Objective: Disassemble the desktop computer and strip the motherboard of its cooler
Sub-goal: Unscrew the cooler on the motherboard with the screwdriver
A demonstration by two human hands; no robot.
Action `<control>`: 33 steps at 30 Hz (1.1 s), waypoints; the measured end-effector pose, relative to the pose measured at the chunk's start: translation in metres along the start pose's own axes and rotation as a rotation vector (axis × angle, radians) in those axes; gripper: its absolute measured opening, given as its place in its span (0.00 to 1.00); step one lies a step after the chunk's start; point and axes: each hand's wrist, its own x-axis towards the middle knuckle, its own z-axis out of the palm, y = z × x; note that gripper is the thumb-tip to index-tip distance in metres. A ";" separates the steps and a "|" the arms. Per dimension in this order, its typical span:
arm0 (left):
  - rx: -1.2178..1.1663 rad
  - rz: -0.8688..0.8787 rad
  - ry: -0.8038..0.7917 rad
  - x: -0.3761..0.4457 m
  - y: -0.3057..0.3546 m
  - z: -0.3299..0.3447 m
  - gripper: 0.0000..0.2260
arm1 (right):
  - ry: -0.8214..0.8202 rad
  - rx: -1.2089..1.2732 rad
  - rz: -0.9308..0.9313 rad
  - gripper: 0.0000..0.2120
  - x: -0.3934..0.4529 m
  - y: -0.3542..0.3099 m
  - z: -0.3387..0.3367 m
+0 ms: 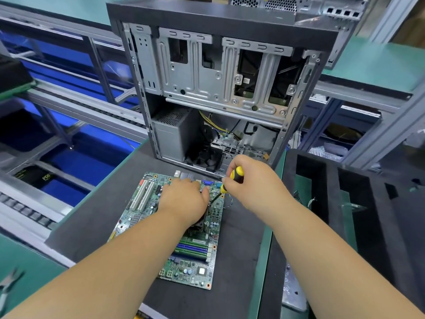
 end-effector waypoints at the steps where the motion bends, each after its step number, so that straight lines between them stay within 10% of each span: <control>1: 0.005 -0.001 -0.010 -0.001 0.000 -0.001 0.23 | -0.036 -0.058 -0.027 0.06 0.001 -0.003 -0.002; 14: 0.157 -0.020 -0.131 -0.004 0.018 -0.012 0.23 | -0.231 -0.610 -0.209 0.07 0.019 -0.041 -0.015; 21: 0.247 -0.019 -0.089 -0.005 0.024 -0.010 0.24 | -0.222 -0.620 0.072 0.23 0.024 -0.027 -0.023; 33: 0.256 -0.027 -0.079 -0.005 0.029 -0.008 0.24 | -0.353 -0.909 -0.517 0.02 0.017 -0.031 -0.031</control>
